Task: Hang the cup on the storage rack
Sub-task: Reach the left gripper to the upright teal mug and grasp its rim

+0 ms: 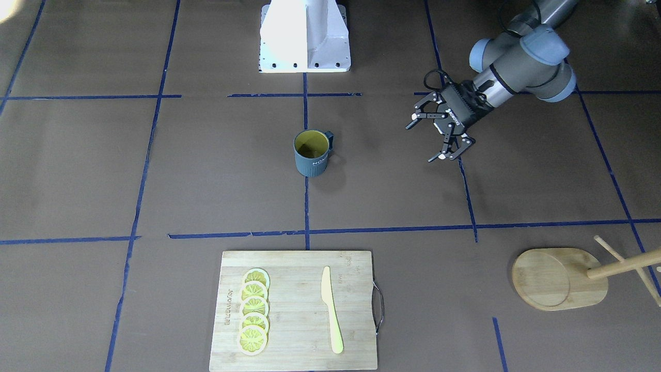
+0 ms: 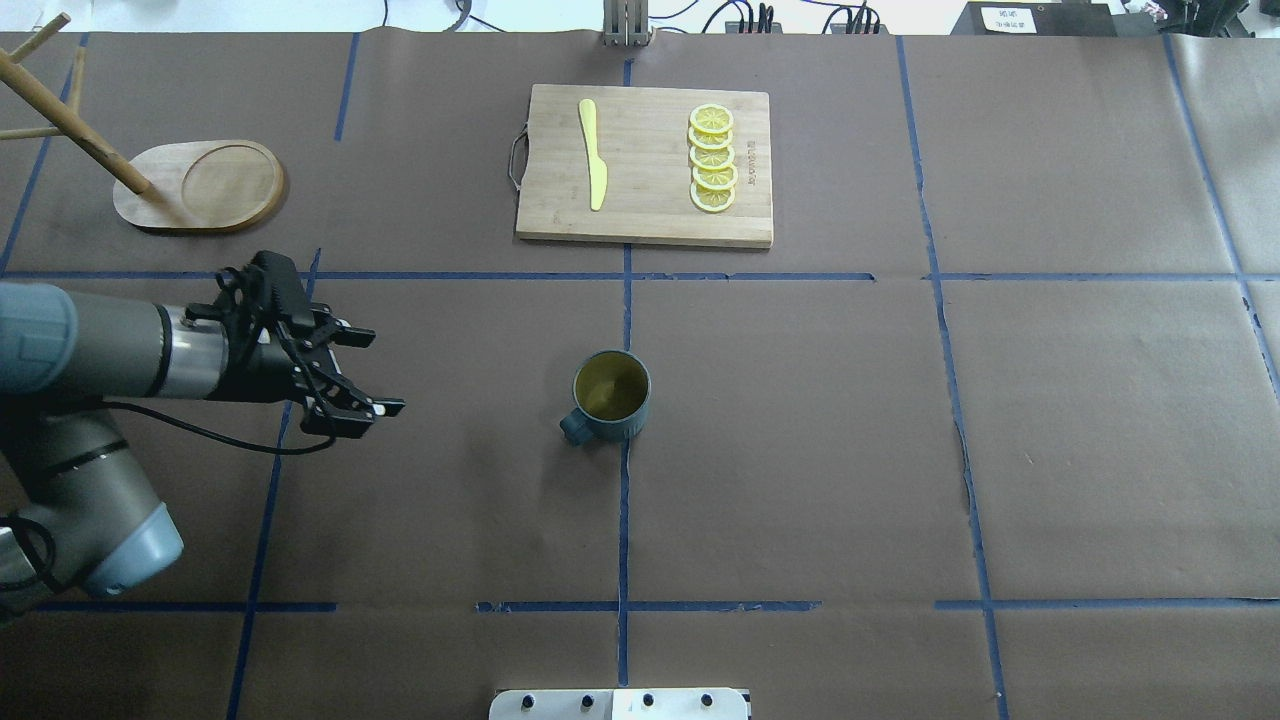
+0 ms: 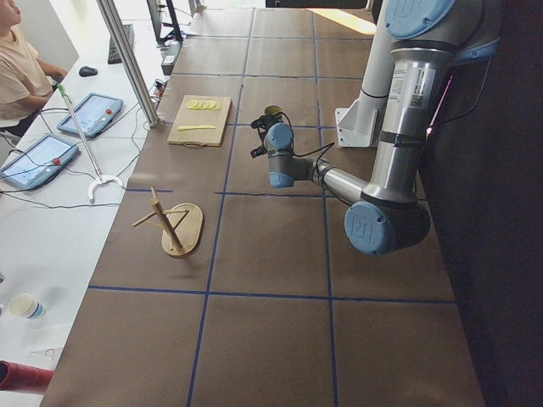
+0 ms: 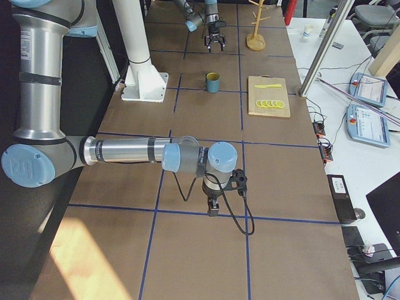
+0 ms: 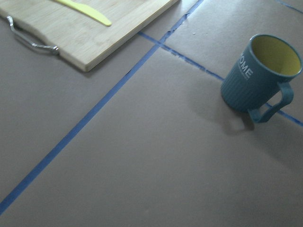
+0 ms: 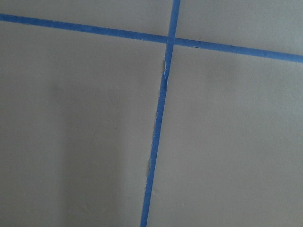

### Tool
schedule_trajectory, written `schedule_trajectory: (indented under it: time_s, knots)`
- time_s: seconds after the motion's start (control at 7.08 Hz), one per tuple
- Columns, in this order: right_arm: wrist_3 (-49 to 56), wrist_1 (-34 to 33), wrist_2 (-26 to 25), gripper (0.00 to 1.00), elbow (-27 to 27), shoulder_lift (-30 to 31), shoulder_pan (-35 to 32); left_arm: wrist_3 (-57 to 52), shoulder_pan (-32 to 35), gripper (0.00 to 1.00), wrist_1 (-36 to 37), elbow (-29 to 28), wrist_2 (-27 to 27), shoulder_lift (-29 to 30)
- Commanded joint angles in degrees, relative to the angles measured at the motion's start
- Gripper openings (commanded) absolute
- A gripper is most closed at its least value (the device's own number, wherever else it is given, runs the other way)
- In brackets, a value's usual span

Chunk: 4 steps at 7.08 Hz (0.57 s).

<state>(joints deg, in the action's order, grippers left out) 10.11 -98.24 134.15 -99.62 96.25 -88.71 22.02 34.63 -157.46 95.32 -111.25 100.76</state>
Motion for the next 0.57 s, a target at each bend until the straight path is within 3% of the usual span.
schedule_trajectory:
  time_s: [0.0,0.14,0.42]
  knots:
    - [0.0,0.1,0.8,1.0,0.0,0.3,0.1,0.3,-11.9,1.0,-1.2,-0.6,17.3,4.3]
    - [0.0,0.1,0.8,1.0,-0.1,0.3,0.1,0.4,-15.3,1.0,-1.2,-0.7,23.6,5.0]
    - [0.0,0.1,0.8,1.0,-0.1,0.3,0.1,0.7,-17.8,1.0,-1.1,-4.1,27.5,10.4]
